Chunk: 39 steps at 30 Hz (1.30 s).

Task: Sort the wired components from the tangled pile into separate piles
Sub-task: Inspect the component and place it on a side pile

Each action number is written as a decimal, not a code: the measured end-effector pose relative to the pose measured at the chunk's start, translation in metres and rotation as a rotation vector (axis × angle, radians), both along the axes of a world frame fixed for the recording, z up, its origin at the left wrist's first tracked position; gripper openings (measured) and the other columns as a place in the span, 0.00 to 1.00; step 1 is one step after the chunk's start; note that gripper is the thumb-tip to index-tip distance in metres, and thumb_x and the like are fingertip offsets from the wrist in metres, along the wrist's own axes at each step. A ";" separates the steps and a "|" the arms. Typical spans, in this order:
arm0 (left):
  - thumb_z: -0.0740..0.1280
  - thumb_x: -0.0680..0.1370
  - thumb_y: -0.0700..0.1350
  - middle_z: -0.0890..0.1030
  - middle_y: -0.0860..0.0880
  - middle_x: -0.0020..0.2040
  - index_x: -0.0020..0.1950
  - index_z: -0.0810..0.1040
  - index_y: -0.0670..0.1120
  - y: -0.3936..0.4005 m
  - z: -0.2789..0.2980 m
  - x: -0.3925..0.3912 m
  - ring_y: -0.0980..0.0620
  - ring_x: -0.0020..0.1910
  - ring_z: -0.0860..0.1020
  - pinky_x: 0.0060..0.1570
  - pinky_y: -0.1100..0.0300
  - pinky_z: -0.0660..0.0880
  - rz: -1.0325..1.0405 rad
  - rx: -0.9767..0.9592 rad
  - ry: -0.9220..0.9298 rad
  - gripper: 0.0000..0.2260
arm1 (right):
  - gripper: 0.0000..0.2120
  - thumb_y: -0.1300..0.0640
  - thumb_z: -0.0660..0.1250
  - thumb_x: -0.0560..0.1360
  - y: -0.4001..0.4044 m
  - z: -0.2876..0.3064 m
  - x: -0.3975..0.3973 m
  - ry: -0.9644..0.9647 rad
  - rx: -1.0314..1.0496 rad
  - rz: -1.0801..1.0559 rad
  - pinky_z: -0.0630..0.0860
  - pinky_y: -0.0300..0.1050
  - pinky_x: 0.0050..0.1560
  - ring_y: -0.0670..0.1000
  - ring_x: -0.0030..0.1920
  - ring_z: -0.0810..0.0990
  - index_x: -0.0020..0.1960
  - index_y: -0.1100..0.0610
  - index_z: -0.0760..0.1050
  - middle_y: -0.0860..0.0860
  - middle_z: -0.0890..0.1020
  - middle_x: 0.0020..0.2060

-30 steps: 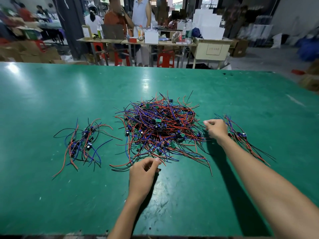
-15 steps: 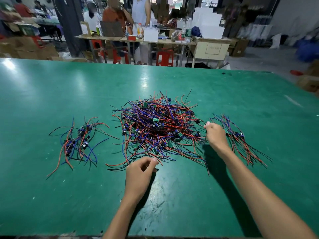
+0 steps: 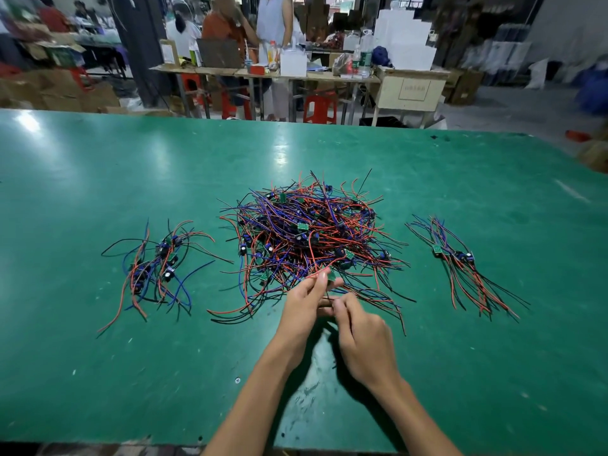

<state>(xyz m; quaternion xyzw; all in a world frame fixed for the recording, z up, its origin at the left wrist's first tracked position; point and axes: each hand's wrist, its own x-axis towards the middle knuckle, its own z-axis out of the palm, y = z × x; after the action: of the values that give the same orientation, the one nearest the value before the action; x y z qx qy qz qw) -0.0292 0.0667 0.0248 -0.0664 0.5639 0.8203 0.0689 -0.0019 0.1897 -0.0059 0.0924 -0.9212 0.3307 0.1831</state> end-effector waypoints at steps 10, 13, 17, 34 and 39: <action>0.60 0.84 0.45 0.85 0.43 0.56 0.66 0.77 0.46 -0.021 -0.005 0.013 0.52 0.45 0.82 0.46 0.61 0.79 -0.052 0.012 0.058 0.13 | 0.14 0.48 0.58 0.83 0.016 -0.005 -0.013 -0.151 -0.747 -0.122 0.61 0.40 0.26 0.46 0.24 0.63 0.44 0.46 0.79 0.46 0.66 0.22; 0.64 0.80 0.49 0.85 0.43 0.56 0.65 0.79 0.45 -0.025 0.002 0.026 0.52 0.45 0.82 0.48 0.61 0.79 -0.084 0.004 0.082 0.15 | 0.15 0.51 0.58 0.86 0.020 -0.007 -0.014 -0.176 -0.830 -0.154 0.57 0.41 0.26 0.47 0.23 0.61 0.45 0.47 0.80 0.47 0.66 0.22; 0.62 0.83 0.45 0.86 0.43 0.53 0.64 0.79 0.42 -0.039 0.022 0.037 0.53 0.39 0.81 0.45 0.61 0.80 -0.030 -0.087 0.101 0.13 | 0.14 0.49 0.58 0.84 0.020 -0.010 -0.013 -0.174 -0.857 -0.141 0.58 0.43 0.28 0.48 0.24 0.61 0.45 0.47 0.79 0.47 0.66 0.23; 0.66 0.81 0.49 0.63 0.30 0.73 0.78 0.56 0.35 -0.187 0.041 -0.034 0.32 0.72 0.63 0.69 0.41 0.64 0.313 -1.500 -0.325 0.33 | 0.17 0.49 0.53 0.84 0.016 -0.003 -0.015 -0.181 -0.946 -0.151 0.67 0.44 0.29 0.50 0.24 0.70 0.50 0.48 0.80 0.52 0.76 0.26; 0.65 0.82 0.50 0.78 0.45 0.66 0.68 0.77 0.46 -0.121 0.049 0.005 0.46 0.65 0.75 0.67 0.48 0.71 0.276 -1.306 0.325 0.16 | 0.14 0.58 0.58 0.86 0.002 0.008 -0.016 -0.257 -0.900 0.007 0.62 0.41 0.28 0.46 0.25 0.66 0.51 0.53 0.82 0.53 0.82 0.32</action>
<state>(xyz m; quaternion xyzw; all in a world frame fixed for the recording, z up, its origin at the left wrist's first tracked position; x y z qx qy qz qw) -0.0246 -0.0540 0.0733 -0.0417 0.9324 0.3131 -0.1758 -0.0179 0.1915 0.0023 -0.0350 -0.7012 0.7066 0.0882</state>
